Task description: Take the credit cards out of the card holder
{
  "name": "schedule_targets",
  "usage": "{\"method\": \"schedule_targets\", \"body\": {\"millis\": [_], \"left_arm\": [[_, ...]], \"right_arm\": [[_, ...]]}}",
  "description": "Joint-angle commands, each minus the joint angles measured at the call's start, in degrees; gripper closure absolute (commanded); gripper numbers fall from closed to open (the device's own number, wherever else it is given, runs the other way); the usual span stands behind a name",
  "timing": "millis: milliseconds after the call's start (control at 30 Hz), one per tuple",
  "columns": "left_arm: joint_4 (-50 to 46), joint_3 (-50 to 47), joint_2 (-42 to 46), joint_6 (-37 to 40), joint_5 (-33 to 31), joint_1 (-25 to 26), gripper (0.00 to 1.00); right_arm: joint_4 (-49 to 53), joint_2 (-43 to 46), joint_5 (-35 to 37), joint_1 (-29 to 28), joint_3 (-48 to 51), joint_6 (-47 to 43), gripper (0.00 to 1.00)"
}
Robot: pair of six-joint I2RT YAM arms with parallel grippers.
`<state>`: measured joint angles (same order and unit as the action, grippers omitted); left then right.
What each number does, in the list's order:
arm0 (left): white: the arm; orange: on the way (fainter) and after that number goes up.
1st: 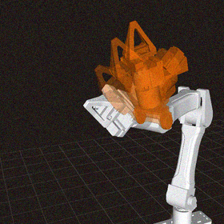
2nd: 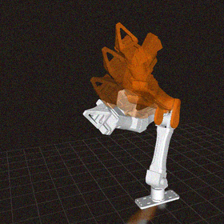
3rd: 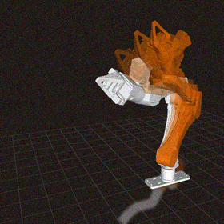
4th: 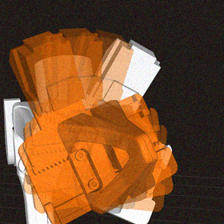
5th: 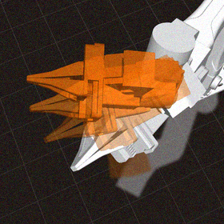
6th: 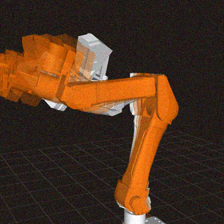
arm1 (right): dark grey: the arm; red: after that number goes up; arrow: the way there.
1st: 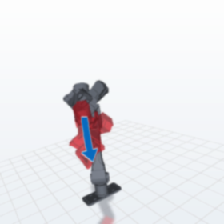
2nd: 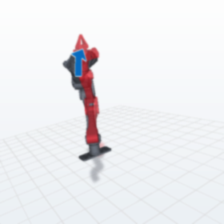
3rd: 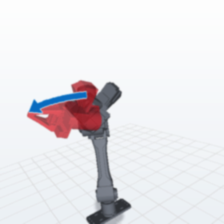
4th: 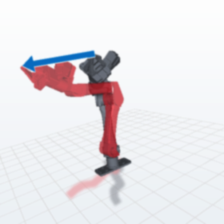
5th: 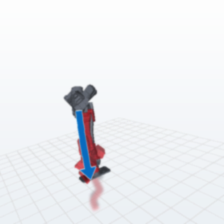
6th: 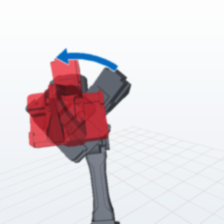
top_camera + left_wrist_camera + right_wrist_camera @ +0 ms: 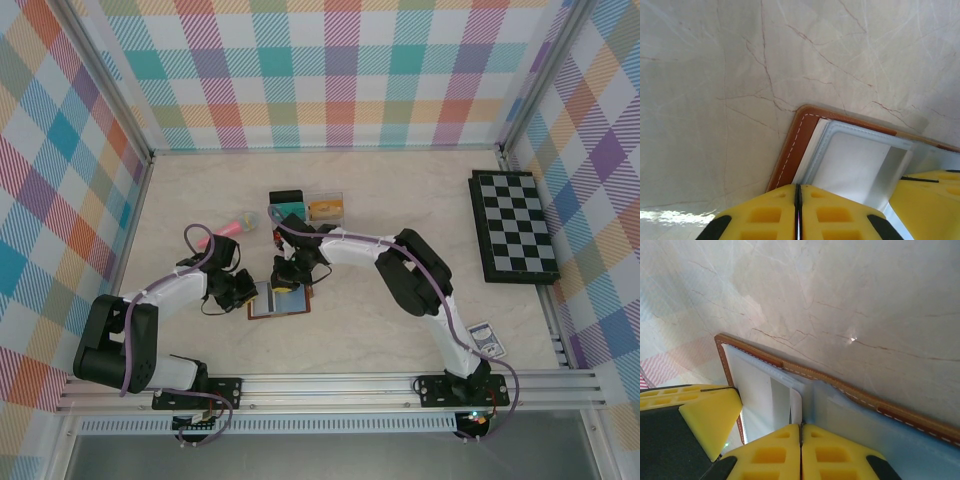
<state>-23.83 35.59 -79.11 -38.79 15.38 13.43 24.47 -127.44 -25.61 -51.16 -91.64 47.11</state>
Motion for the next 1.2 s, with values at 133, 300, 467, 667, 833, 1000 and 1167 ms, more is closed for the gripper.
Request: {"method": "schedule_targets", "body": {"millis": [133, 300, 467, 667, 833, 1000, 1167], "left_arm": [[-0.52, -2.37, 0.00, 0.12, -0.35, 0.72, 0.93], [-0.30, -2.86, 0.36, -0.20, -0.29, 0.72, 0.93], [1.62, -4.06, 0.52, -1.18, 1.42, 0.72, 0.93], [2.00, -4.39, 0.86, -1.47, 1.85, 0.72, 0.95], [0.07, -3.68, 1.99, -0.97, 0.87, 0.72, 0.89], [-3.72, -1.03, 3.93, 0.35, -1.05, 0.72, 0.76], [-2.66, -1.70, 3.32, 0.32, -0.53, 0.72, 0.77]], "right_arm": [[-1.51, -0.90, -3.77, -0.70, -0.61, -0.71, 0.90], [-2.16, -1.65, -5.08, -0.70, -0.66, -0.36, 0.90], [-4.80, -1.99, -7.40, -0.72, -0.06, 0.12, 0.90], [-7.34, -1.61, -8.41, -0.70, 1.12, 0.70, 0.94], [-6.70, 0.62, -5.22, -0.11, 2.64, -0.44, 1.00], [-2.10, 3.48, -1.30, 1.16, 3.60, -4.16, 1.00], [-0.26, 5.88, 0.92, 2.44, 5.75, -5.84, 1.00]]}}
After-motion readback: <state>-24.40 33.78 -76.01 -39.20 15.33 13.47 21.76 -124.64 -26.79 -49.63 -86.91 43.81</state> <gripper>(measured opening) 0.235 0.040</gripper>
